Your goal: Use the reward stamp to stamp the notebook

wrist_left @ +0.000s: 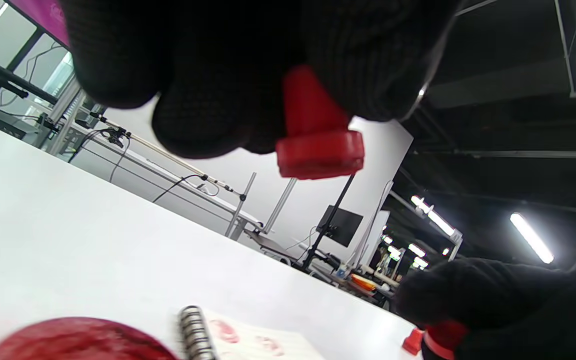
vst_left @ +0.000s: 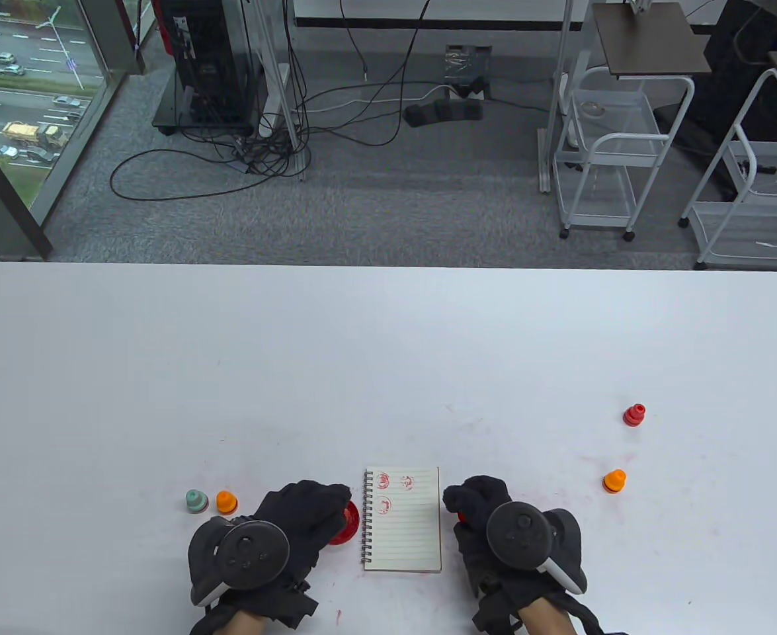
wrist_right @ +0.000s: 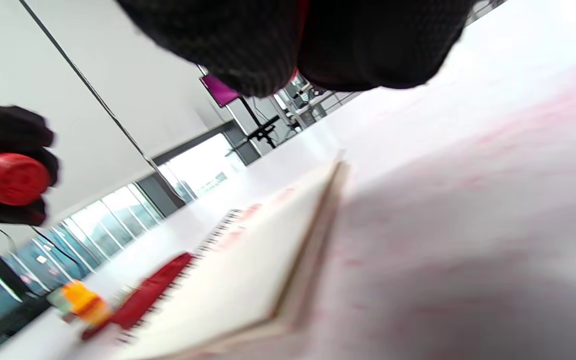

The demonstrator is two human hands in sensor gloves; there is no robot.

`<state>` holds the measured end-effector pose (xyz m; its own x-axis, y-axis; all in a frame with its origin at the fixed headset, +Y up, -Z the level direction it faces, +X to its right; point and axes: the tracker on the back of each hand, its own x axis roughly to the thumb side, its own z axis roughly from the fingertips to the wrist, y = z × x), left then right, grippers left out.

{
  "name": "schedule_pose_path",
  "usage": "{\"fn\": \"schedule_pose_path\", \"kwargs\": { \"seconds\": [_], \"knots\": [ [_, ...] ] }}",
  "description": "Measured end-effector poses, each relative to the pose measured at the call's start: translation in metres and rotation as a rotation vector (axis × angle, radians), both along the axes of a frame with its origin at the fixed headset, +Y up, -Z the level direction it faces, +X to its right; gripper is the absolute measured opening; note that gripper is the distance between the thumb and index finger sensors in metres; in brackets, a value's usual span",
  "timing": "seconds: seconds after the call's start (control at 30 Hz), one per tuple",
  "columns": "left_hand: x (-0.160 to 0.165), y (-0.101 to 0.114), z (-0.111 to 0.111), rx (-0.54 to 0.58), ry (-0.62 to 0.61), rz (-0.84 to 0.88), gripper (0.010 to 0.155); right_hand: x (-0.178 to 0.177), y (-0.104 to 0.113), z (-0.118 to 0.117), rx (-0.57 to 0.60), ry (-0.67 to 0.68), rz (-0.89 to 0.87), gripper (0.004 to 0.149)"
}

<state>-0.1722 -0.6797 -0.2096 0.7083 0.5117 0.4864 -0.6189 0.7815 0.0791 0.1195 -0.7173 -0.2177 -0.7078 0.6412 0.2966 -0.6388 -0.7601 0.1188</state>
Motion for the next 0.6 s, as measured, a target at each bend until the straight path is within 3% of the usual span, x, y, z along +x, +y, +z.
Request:
{"fn": "schedule_pose_path", "kwargs": {
  "seconds": [0.17, 0.4, 0.6],
  "knots": [
    [0.021, -0.002, 0.006, 0.034, -0.066, 0.059, 0.047, -0.015, 0.013, 0.009, 0.053, 0.019, -0.112, 0.070],
    [0.038, 0.000, 0.013, 0.066, -0.093, 0.175, 0.047, -0.032, 0.008, 0.018, -0.064, 0.163, -0.300, 0.075],
    [0.042, 0.000, 0.013, 0.057, -0.101, 0.172, 0.048, -0.033, 0.008, 0.018, -0.098, 0.154, -0.421, 0.078]
  ]
}}
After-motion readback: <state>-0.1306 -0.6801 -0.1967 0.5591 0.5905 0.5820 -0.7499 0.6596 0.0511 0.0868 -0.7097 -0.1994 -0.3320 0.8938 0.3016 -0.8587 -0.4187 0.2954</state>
